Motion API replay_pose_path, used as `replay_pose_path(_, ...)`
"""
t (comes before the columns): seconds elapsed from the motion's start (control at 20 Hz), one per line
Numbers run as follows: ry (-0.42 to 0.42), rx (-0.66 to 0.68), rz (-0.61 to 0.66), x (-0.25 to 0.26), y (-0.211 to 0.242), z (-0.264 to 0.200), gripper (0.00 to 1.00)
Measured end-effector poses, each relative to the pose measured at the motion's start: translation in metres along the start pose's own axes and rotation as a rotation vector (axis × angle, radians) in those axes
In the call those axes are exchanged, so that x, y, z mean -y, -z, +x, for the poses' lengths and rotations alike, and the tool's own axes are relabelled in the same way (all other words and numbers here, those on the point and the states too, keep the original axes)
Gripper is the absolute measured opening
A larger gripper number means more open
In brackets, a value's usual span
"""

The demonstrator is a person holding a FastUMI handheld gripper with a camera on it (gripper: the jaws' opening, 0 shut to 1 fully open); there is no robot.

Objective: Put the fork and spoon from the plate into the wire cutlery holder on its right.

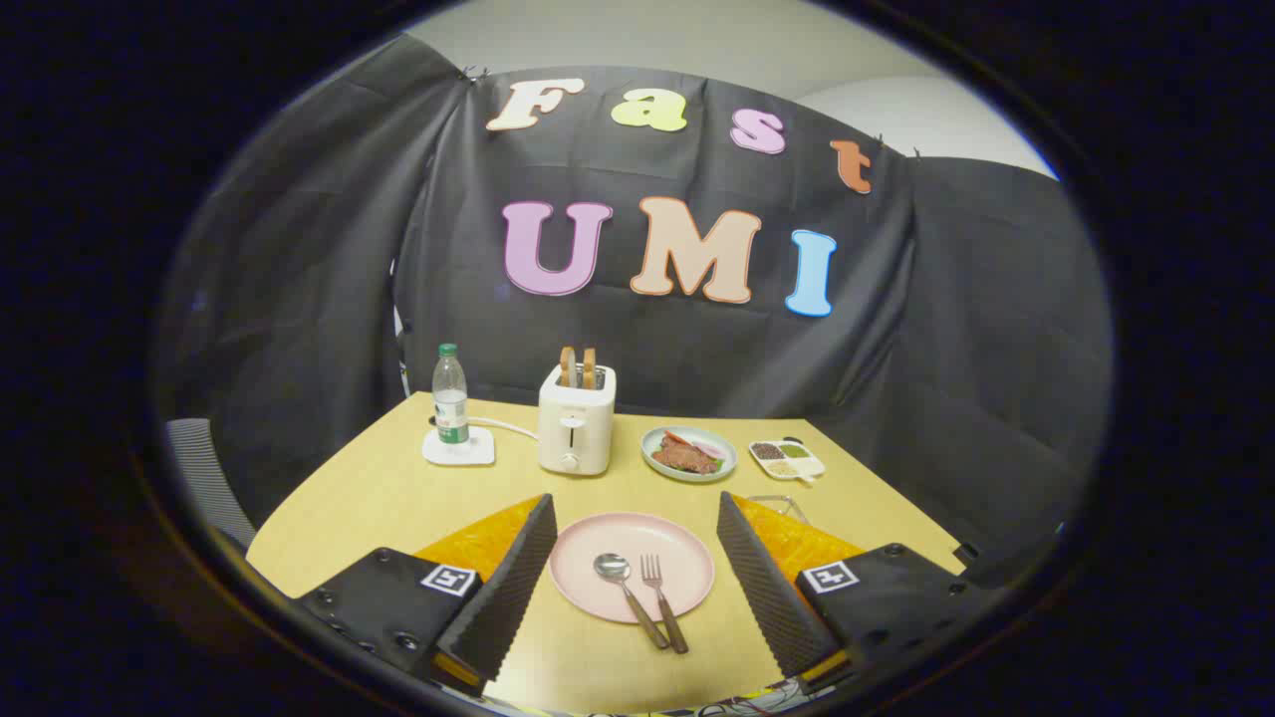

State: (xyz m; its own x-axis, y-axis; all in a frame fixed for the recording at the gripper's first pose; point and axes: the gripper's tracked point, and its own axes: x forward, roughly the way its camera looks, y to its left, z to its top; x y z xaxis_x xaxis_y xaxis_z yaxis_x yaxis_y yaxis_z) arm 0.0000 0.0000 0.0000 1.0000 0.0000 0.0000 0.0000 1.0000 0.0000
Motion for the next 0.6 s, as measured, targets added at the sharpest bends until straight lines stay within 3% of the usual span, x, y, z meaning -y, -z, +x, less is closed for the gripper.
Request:
replay_pose_path(0.4, -0.09, -0.038, -0.048, 0.013, 0.025, -0.003, 0.99)
replay_pose_path(0.6, -0.09, -0.047, -0.077, 0.029, 0.039, 0.003, 0.99)
